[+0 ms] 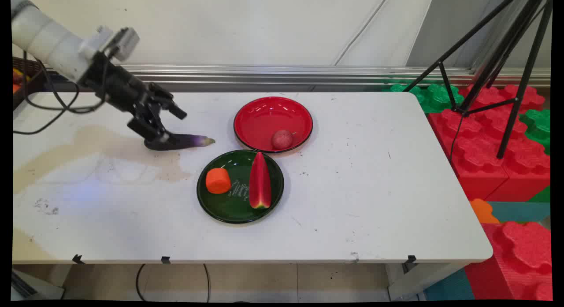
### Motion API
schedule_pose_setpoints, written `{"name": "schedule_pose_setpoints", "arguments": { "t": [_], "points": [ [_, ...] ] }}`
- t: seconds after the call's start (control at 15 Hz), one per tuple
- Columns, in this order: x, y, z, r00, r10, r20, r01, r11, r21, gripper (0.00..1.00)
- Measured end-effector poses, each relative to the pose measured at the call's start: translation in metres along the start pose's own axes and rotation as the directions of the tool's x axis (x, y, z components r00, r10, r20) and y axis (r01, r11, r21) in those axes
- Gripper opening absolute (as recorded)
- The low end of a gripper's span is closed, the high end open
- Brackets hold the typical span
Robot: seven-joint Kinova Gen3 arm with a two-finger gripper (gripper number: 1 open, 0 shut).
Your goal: Pick up the mandarin from the green plate
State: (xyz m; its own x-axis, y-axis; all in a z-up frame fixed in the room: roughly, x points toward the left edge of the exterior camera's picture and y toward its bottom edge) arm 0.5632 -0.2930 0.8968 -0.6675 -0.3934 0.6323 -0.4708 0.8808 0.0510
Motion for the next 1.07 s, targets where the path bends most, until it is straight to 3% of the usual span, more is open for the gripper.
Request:
{"name": "schedule_pose_setpoints", "arguments": {
  "t": [0.6,1.07],
  "points": [
    [0.001,0.029,0.077,0.994,0.076,0.075,-0.075,0.997,-0.025,1.0],
    [0.003,0.037,0.122,0.987,0.11,0.118,-0.106,0.994,-0.032,1.0]
  ]
}}
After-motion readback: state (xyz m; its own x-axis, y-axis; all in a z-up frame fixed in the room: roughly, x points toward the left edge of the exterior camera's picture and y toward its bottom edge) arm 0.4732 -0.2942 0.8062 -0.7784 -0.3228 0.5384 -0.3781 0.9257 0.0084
